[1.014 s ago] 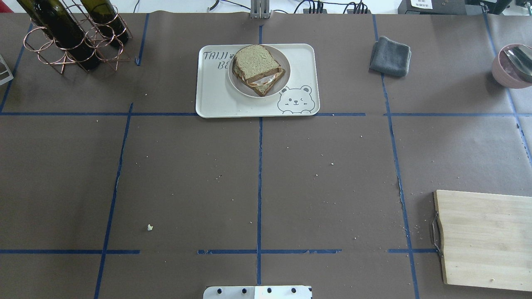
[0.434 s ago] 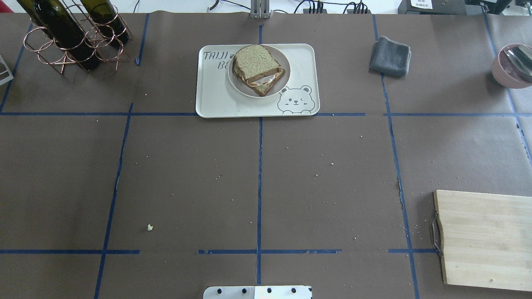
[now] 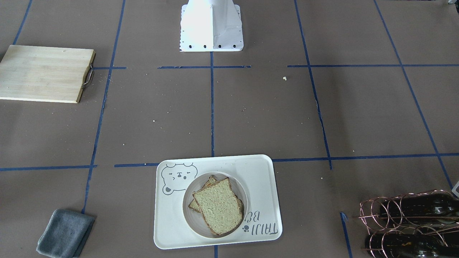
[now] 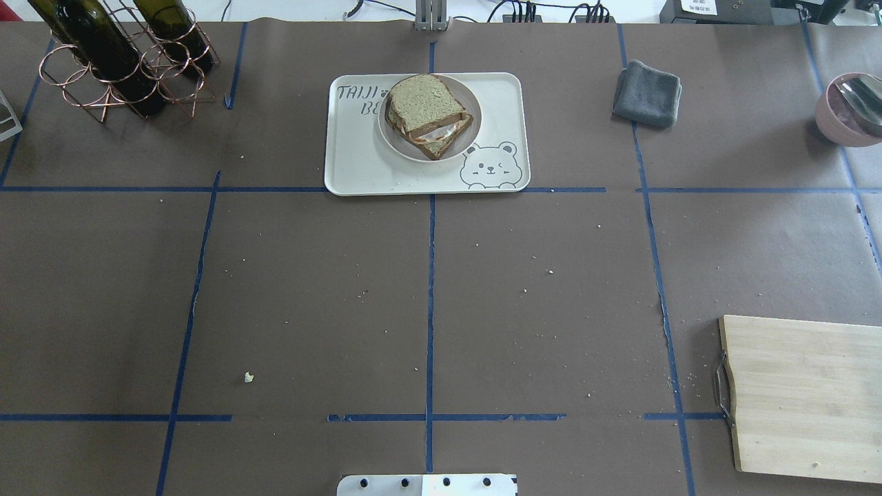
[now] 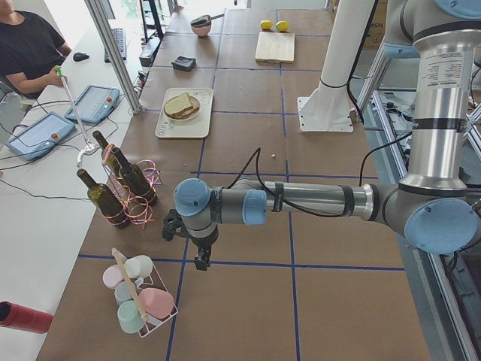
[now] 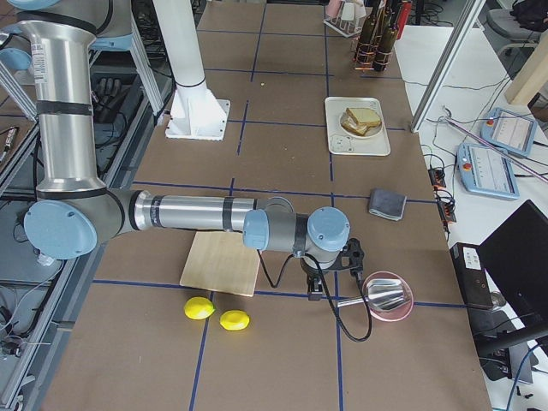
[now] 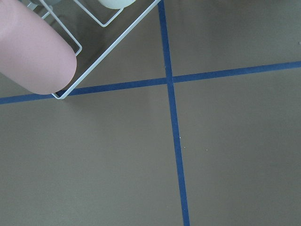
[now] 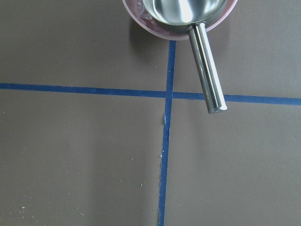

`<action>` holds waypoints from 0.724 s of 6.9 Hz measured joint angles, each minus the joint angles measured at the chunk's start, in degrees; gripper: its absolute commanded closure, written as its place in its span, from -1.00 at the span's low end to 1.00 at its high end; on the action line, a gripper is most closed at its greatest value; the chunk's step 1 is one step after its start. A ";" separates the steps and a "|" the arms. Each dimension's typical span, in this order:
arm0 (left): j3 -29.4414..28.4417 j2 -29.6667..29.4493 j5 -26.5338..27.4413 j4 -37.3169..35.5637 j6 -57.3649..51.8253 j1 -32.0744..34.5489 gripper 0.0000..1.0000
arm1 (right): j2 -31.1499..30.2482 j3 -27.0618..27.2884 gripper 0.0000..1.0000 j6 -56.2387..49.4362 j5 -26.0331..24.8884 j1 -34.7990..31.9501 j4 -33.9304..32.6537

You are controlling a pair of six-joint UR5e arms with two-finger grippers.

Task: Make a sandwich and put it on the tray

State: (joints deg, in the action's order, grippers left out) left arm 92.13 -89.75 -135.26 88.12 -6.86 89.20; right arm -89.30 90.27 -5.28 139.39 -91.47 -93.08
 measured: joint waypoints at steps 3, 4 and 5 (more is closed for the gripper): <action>0.06 -0.18 0.00 -0.05 0.00 0.01 -1.00 | -0.36 0.18 -1.00 0.00 0.08 -0.14 0.00; 0.06 -0.22 0.00 -0.05 0.00 0.01 -1.00 | -0.40 0.18 -1.00 0.00 0.08 -0.20 0.00; 0.09 -0.26 0.00 -0.05 0.00 0.01 -1.00 | -0.43 0.18 -1.00 0.00 0.09 -0.25 0.00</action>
State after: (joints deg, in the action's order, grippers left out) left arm 92.22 -90.01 -135.26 88.07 -6.86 89.21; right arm -89.72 90.45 -5.27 139.48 -91.72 -93.08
